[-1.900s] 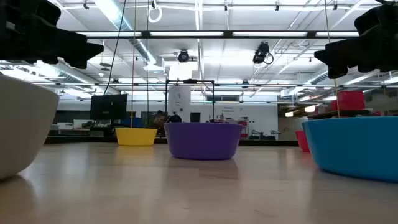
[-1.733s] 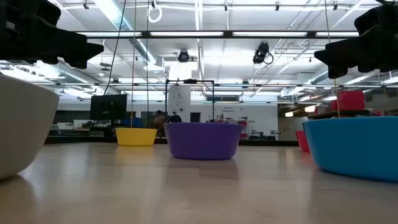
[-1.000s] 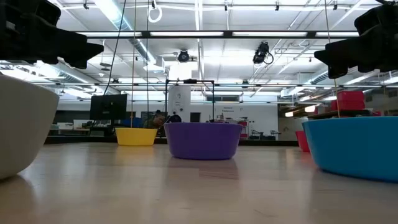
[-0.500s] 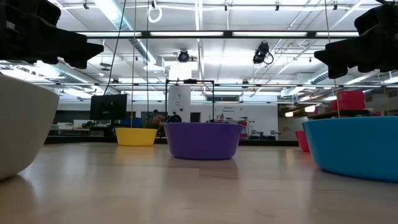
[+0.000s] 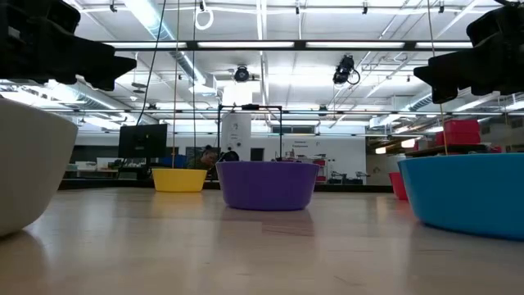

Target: Nest bowls inside each other

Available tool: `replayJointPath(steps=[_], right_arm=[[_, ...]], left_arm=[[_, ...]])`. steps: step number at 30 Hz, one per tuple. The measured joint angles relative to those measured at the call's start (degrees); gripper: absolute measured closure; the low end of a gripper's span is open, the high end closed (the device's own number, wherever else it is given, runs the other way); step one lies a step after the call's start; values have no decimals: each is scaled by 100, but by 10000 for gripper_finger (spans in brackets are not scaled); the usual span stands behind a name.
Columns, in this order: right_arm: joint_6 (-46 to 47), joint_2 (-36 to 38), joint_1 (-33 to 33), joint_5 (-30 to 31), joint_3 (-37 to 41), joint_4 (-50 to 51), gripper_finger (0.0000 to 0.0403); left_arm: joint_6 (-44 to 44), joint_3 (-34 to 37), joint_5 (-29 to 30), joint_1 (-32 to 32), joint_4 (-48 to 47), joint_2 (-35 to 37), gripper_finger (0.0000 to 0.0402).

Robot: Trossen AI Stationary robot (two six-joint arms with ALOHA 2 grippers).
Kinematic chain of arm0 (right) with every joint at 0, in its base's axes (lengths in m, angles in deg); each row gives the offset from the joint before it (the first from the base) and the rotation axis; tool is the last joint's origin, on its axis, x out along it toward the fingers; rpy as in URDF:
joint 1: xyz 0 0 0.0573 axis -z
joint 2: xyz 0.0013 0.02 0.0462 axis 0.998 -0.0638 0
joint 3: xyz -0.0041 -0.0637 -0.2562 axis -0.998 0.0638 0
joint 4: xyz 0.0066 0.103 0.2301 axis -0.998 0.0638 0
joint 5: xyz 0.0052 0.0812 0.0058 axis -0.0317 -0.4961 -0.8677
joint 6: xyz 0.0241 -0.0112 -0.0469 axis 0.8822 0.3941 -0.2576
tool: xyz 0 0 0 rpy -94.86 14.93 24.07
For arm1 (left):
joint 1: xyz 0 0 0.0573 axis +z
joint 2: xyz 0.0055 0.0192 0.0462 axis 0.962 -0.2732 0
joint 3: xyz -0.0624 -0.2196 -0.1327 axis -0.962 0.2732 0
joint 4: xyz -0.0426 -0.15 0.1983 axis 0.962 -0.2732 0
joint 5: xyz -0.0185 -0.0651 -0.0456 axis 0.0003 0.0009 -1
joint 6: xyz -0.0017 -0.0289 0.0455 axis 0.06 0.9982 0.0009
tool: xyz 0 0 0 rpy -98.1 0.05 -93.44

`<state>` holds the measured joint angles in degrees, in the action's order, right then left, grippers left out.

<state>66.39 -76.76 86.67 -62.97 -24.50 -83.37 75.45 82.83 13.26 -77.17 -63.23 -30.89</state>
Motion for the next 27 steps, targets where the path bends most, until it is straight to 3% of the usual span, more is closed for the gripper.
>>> replayJointPath(steps=[5, 13, 19, 24, 27], right_arm=[[26, 0, 1, 39, -1, -22, 246], [48, 0, 8, 892, -1, -418, 241], [66, 0, 8, 970, -1, -848, 245], [547, 0, 5, 1083, -1, -970, 246], [1662, -2, 5, 1625, -5, -672, 248]], left_arm=[[7, 0, 0, 0, 194, 1, 152], [34, 0, -2, 0, 199, 1, 152], [310, 0, -4, 0, 201, 1, 152], [441, 0, 5, -1, 239, 1, 152], [702, 0, 122, -1, 275, 1, 152]])
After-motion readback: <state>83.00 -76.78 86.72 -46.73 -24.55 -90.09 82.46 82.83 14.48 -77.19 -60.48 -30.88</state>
